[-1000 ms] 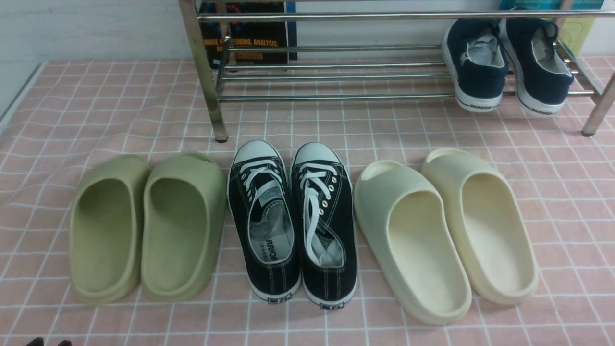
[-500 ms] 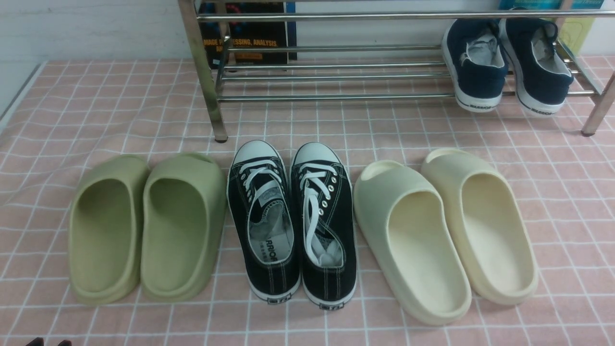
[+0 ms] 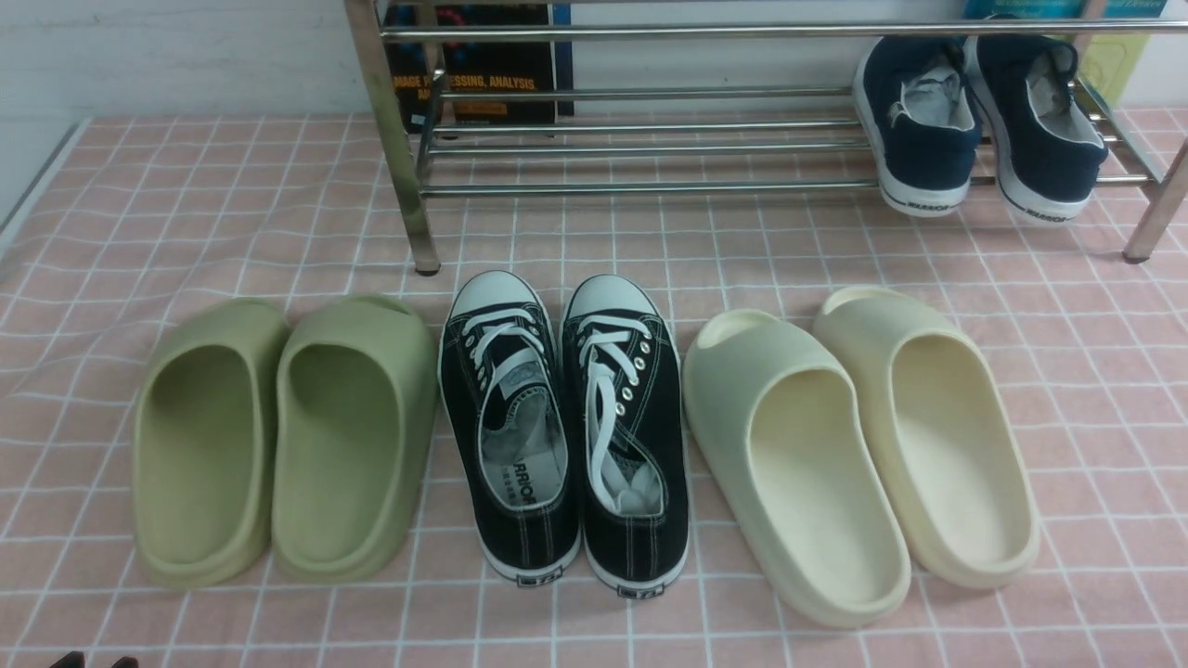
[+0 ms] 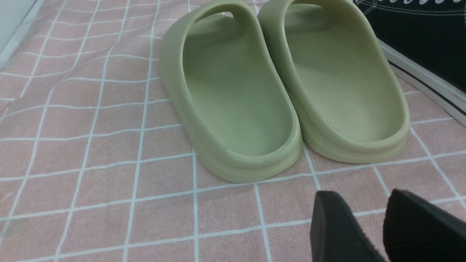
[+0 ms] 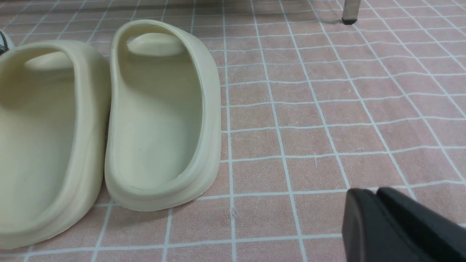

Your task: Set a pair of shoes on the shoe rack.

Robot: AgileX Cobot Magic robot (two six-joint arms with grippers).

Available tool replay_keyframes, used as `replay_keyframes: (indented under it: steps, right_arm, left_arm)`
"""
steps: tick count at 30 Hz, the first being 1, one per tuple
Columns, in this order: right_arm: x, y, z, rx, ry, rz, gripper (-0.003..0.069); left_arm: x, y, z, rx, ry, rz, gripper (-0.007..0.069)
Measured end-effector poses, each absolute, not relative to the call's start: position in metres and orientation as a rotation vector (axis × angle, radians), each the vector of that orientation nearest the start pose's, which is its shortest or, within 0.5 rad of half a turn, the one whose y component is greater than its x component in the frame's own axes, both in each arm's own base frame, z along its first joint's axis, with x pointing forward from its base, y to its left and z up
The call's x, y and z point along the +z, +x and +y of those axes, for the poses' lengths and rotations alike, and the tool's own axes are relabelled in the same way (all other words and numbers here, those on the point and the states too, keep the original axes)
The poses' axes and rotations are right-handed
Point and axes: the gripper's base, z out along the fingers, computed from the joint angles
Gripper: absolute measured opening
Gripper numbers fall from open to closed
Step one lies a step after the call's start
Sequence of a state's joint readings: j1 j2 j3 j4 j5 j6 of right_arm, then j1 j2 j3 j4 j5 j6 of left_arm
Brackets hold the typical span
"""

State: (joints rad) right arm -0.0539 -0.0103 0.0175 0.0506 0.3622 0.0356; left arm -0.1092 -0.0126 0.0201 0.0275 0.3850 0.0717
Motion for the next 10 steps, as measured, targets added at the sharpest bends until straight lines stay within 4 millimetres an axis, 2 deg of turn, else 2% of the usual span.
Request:
replay_keyframes:
  steps: [10]
  right_arm:
    - [0.1753, 0.0528, -0.0012, 0.037, 0.114, 1.849, 0.0069]
  left_arm:
    - [0.1725, 0.0519, -0.0047, 0.001, 0.186, 1.867, 0.0239]
